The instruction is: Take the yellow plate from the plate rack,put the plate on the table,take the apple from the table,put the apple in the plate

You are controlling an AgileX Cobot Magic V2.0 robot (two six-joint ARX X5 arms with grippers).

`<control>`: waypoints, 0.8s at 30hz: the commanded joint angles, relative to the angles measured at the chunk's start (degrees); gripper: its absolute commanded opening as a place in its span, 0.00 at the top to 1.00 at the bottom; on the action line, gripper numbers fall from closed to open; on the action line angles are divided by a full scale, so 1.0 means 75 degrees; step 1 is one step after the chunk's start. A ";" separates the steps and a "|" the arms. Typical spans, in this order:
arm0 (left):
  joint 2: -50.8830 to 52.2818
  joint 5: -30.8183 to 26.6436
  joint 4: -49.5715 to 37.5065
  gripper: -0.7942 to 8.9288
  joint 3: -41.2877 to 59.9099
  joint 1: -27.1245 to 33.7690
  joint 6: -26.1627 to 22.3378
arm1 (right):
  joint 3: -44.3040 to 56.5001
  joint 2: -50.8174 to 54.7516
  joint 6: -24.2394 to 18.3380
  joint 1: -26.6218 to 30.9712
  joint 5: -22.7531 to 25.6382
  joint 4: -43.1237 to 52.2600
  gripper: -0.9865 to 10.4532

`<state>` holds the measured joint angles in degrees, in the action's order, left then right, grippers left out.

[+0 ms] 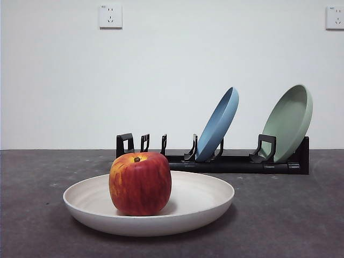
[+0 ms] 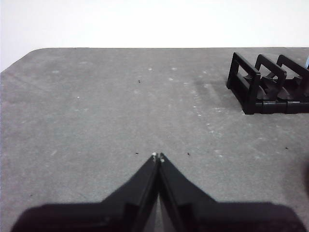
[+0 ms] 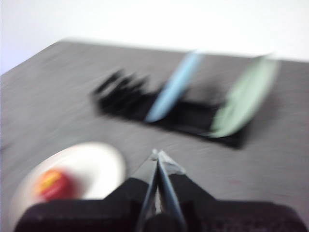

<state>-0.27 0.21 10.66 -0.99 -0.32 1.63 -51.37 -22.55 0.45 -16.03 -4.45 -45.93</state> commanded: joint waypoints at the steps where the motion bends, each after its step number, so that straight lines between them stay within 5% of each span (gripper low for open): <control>1: 0.0020 0.0003 -0.0029 0.92 0.0102 0.0029 0.0073 | 0.0982 0.0589 -0.0245 0.1128 -0.0006 0.0816 0.91; 12: 0.0020 0.0003 -0.0029 0.92 0.0102 0.0029 0.0073 | 0.5295 0.2725 0.1148 0.1929 0.0044 0.5112 0.91; 24: 0.0020 0.0003 -0.0029 0.92 0.0102 0.0029 0.0073 | 0.6639 0.2996 0.1093 0.1929 0.0044 0.5444 0.91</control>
<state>-0.27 0.21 10.66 -0.99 -0.32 1.76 -2.50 -0.30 8.21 -1.58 -4.29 -5.52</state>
